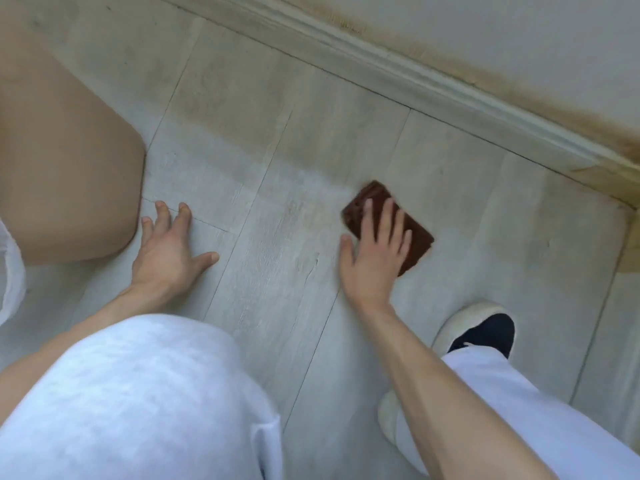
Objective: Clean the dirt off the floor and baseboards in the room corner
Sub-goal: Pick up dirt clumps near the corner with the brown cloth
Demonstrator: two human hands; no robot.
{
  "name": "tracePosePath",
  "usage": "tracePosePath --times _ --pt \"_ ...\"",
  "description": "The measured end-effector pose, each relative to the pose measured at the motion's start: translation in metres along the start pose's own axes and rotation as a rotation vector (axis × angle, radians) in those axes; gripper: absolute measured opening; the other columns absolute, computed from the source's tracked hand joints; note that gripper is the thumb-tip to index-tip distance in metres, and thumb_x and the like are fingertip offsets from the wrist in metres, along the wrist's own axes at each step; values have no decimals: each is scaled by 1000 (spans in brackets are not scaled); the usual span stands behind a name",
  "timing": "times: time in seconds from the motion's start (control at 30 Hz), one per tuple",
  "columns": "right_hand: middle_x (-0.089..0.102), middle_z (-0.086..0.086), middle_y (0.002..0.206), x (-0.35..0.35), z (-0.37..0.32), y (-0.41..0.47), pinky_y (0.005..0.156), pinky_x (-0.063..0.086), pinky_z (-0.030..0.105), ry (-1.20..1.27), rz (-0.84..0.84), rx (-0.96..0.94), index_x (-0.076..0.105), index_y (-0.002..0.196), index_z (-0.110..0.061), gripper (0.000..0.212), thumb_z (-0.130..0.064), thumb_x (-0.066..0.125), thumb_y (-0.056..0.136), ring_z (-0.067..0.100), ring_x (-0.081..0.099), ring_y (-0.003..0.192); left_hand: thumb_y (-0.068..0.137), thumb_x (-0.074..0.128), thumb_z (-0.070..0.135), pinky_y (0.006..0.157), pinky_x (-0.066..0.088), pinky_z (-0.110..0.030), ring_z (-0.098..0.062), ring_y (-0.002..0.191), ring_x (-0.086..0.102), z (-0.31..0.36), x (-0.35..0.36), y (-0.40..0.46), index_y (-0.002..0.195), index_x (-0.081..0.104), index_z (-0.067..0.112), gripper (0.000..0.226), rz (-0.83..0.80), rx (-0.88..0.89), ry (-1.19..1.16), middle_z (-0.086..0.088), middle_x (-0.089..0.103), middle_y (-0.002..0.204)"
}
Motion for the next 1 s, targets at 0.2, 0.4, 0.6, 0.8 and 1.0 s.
tracePosePath --times 0.2,0.4,0.6,0.8,1.0 --pt "53 5 152 0 -55 -43 119 25 46 177 -328 -523 57 145 -22 65 -1 41 86 33 50 137 91 74 34 125 23 -49 -35 155 16 41 -27 3 161 23 18 89 -2 86 -26 -13 13 170" --pt "69 -1 121 -106 -26 56 99 48 30 670 -760 -186 63 132 -13 29 -13 56 104 14 63 108 96 68 28 118 33 -44 -34 146 39 146 -77 17 162 27 17 79 -1 357 -44 -11 36 163" --pt "75 5 119 -229 136 110 83 61 32 829 -633 332 65 128 -24 24 -18 56 106 21 73 102 100 63 31 102 46 -36 -29 121 62 264 -93 14 159 32 25 67 -164 689 100 -5 55 149" --pt "71 12 123 -227 297 38 79 58 38 844 -129 873 60 138 -20 31 -21 53 108 28 71 100 103 56 34 105 45 -34 -25 128 57 331 -35 3 159 31 29 61 -372 890 437 1 54 149" --pt "68 3 129 -178 323 3 99 56 44 815 234 947 57 143 -21 36 -27 49 108 24 66 115 104 53 35 102 46 -32 -17 118 60 355 8 -11 157 35 33 56 -490 931 539 8 57 145"
Point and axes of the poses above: each hand's wrist, its own y-axis towards the middle knuckle, its own x-axis out of the palm, z = x × y, the point moved 2 cm from there along y, towards the middle knuckle
